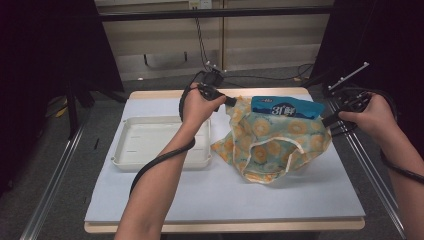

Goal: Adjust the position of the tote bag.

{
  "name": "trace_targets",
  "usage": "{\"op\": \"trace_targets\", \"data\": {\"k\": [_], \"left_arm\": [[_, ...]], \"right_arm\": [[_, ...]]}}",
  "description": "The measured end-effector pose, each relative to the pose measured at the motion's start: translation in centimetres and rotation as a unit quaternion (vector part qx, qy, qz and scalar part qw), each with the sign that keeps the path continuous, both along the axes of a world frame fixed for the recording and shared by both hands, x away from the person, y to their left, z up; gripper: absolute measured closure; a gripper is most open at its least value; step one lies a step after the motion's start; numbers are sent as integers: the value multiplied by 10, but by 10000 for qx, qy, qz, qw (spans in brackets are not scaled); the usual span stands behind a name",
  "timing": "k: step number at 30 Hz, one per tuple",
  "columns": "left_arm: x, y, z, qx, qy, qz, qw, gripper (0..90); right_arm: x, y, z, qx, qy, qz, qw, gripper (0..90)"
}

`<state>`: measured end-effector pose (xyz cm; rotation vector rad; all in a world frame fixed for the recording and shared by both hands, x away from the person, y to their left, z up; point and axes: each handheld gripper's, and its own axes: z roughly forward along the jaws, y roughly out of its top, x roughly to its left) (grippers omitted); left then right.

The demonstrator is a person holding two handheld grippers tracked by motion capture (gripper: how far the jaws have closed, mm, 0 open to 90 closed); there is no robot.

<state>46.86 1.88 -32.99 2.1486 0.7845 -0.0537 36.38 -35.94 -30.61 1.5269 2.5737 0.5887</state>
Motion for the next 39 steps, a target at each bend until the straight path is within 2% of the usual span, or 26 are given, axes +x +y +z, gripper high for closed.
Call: {"op": "trace_targets", "data": {"k": [4, 8, 10, 16, 18, 20, 21, 24, 26, 30, 31, 32, 33, 34, 38, 39], "left_arm": [[2, -1, -9, 43, 60, 5, 10000, 898], [2, -3, -15, 30, 110, 40, 9999, 898], [2, -4, -17, 97, 127, 18, 9999, 897], [2, -7, -24, 96, 171, 7, 9998, 897], [3, -8, -26, 157, 172, -35, 9997, 897], [2, -10, -29, 114, 222, 26, 9997, 897], [2, -9, -30, 175, 223, 0, 9996, 897], [2, -9, -34, 114, 270, 54, 9996, 896], [3, -8, -36, 162, 280, 6, 9995, 895], [3, -8, -39, 71, 299, 79, 9995, 884], [2, -7, -39, 12, 316, 108, 9994, 860], [3, -6, -39, -6, 304, 84, 9995, 800], [1, -7, -40, -79, 310, 169, 9993, 735], [0, -6, -39, 17, 222, 124, 9997, 692], [-6, -2, -36, -67, 156, 89, 9998, 502], [-7, 0, -34, 17, 100, 42, 9999, 459]], "right_arm": [[1, -1, -12, 18, 44, -7, 10000, 900], [0, -2, -20, 35, -19, -34, 10000, 900], [-1, -3, -25, 86, -17, -29, 10000, 900], [-4, -6, -38, 191, -2, -68, 9998, 896], [-5, -6, -41, 166, 40, -86, 9998, 895], [-5, -6, -44, 150, -31, -50, 9999, 896], [-5, -5, -45, 160, -9, -82, 9998, 896], [-5, -4, -50, 191, 32, -81, 9998, 896], [-5, -3, -53, 206, 40, -58, 9998, 895], [-4, -2, -57, 244, 44, -28, 9997, 893], [-4, -1, -57, 244, 79, -75, 9996, 893], [-4, -1, -58, 242, 74, -36, 9997, 893], [-3, -1, -59, 245, 80, -15, 9997, 893], [-4, 0, -59, 231, 113, -43, 9997, 893], [-4, -1, -62, 243, 125, 7, 9996, 895], [-4, -1, -63, 236, 120, -4, 9997, 895]]}}
